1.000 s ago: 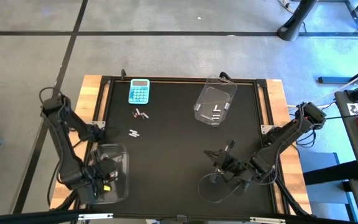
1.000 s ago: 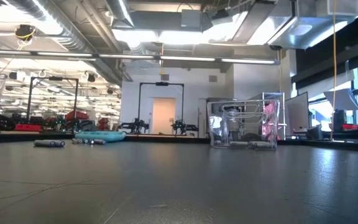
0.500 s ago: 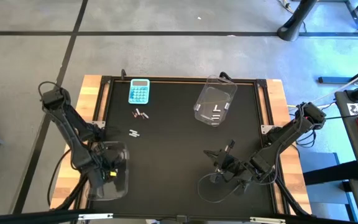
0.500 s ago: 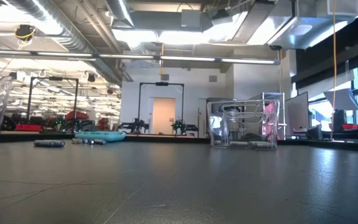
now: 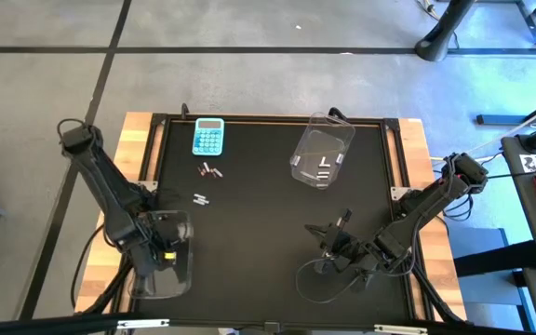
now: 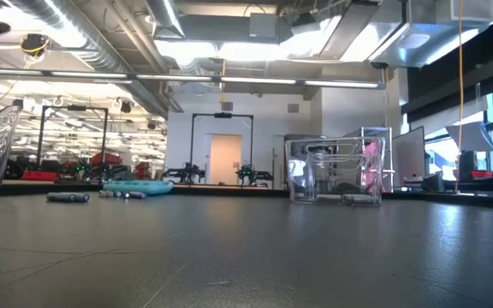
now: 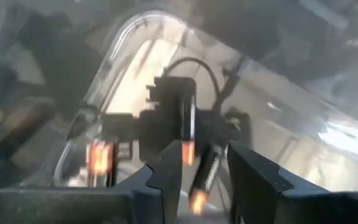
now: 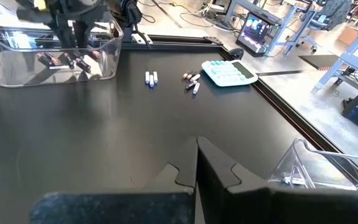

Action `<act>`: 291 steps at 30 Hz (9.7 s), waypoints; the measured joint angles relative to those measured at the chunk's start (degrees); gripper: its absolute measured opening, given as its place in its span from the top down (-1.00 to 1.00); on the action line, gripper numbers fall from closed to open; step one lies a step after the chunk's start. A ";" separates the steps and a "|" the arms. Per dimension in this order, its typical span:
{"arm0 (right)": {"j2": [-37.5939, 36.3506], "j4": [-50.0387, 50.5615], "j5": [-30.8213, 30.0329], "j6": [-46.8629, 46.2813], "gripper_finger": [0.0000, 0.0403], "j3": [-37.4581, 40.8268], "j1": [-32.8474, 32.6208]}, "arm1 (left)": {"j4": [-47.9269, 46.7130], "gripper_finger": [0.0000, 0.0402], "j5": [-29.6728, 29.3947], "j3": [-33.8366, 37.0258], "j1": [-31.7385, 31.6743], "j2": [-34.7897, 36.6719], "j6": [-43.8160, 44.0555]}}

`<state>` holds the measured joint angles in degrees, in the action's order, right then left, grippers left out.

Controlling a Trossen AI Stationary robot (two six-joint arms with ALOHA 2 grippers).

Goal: Sort batteries
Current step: Put the black battery into the bottom transparent bin

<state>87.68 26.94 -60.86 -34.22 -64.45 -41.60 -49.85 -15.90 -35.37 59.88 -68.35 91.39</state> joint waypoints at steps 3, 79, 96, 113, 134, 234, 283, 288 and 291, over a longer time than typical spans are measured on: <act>0.00 0.01 0.00 0.00 0.97 0.00 0.00 | -4.05 0.36 0.62 -2.67 0.02 4.67 1.42; 0.00 0.20 1.99 -0.02 0.97 0.04 0.00 | 12.66 0.26 11.31 -12.15 -82.90 -25.03 -63.57; 0.01 0.21 1.99 -0.02 0.97 0.04 0.00 | 8.31 0.91 16.48 -12.18 -78.12 -22.71 -66.22; 0.02 0.37 1.92 0.00 0.97 0.04 0.00 | 13.20 0.94 7.35 -14.74 -41.54 7.62 -50.64; 0.02 0.00 1.77 -0.01 0.97 0.04 0.00 | -33.78 0.94 1.59 -27.25 -5.90 -7.82 3.33; 0.02 0.20 0.53 0.02 0.97 0.04 0.00 | -5.64 0.18 -2.77 -18.15 -83.62 -23.04 -110.50; 0.02 0.35 3.04 0.00 0.97 0.02 0.00 | -1.58 0.94 -0.68 -12.74 -67.28 -7.02 -96.28; 0.02 0.22 2.79 0.00 0.97 0.02 0.00 | -0.97 0.95 -2.25 -15.53 -57.74 0.41 -82.11; 0.02 0.15 2.36 0.00 0.97 0.02 0.00 | 2.63 0.95 -4.47 -18.06 -50.03 3.23 -75.20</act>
<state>87.70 27.09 -58.50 -34.22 -64.42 -41.60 -47.22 -20.38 -53.43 9.85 -65.12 16.19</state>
